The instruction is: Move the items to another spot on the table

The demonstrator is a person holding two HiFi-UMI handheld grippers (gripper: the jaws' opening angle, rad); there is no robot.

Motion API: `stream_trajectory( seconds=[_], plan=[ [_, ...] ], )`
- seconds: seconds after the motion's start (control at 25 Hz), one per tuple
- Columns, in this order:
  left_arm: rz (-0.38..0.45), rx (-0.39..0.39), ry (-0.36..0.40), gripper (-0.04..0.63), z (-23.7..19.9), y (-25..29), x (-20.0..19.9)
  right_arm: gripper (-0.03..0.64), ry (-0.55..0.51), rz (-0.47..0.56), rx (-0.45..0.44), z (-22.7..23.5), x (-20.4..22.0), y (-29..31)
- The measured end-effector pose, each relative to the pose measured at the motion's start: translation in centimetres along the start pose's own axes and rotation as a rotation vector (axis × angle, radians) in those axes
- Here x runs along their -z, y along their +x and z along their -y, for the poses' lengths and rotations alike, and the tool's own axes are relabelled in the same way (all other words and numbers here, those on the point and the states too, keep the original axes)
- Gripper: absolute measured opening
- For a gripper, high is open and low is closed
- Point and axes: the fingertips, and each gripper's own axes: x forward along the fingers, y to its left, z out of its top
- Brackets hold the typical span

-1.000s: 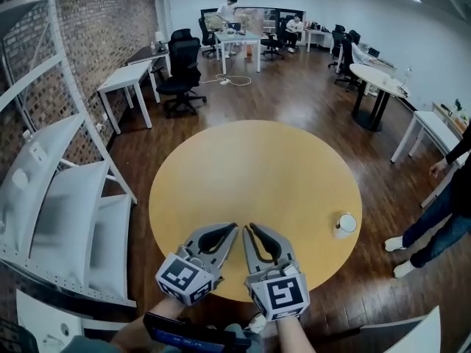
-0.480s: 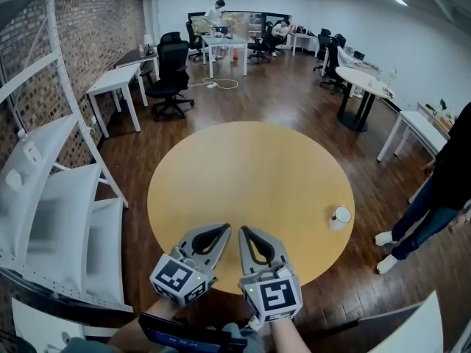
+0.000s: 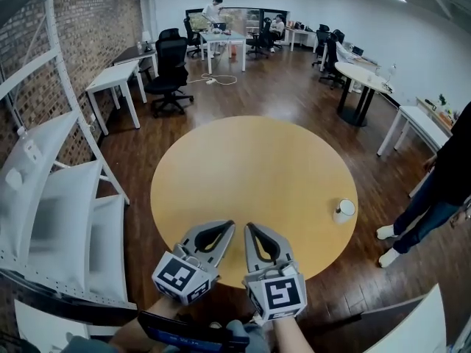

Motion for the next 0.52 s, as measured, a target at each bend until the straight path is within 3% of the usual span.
stream_trajectory(
  seconds=[0.32,0.52],
  plan=[
    [-0.003,-0.006,-0.010,0.005,-0.3,-0.1,0.7,0.000,-0.013,-0.013,0.004,0.0,0.5,0.1],
    [-0.033,-0.041,-0.056,0.005,0.3,0.0,0.8,0.000,-0.009,-0.025,-0.008,0.6,0.7,-0.5]
  ],
)
